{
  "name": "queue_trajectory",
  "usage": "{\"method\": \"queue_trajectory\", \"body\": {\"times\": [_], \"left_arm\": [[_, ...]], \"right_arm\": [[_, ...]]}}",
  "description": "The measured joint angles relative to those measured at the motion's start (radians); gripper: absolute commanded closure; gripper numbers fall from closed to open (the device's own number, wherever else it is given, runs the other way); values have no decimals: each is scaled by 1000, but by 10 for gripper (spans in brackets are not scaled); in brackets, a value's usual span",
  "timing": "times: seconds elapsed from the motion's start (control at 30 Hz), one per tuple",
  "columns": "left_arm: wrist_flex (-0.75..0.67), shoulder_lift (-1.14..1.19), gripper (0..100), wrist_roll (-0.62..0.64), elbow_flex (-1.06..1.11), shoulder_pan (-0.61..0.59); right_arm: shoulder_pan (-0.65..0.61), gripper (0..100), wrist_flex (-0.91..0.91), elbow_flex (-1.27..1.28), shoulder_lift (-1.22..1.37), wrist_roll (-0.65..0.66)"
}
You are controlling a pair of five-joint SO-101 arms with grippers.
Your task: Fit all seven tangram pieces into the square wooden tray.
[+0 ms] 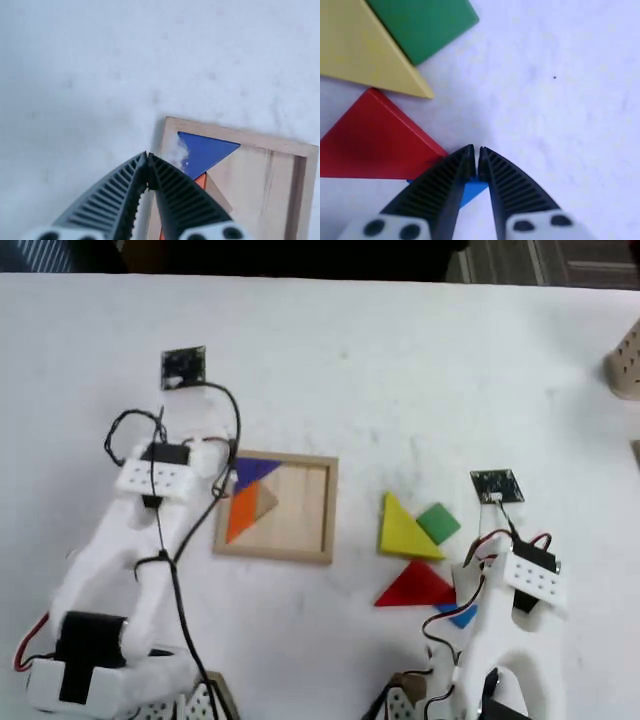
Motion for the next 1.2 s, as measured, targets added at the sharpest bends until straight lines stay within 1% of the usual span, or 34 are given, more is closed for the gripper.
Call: {"method": "queue_trajectory", "body": {"times": [0.2,0.3,0.4,0.53,0.7,0.8,1.0,1.1,1.2], "left_arm": [[-3,0,977,12,0,-11],[-32,3,977,14,0,-11],[-71,64,977,14,0,-11],[-75,163,977,14,-41,-11],[-74,181,977,14,-72,-11],[-71,181,977,14,-74,-11],[-71,181,977,14,-74,-17],[-71,181,977,14,-74,-17],[-71,181,977,14,-74,-15]], "right_arm": [[-21,978,0,0,0,0],[-35,978,0,0,0,0],[-55,977,0,-31,0,0],[-91,974,0,-112,0,0],[-163,856,0,-207,0,0],[-221,814,0,-233,0,3],[-311,770,0,-241,0,3],[-327,748,2,-252,20,9],[-328,745,2,-301,95,55]]}}
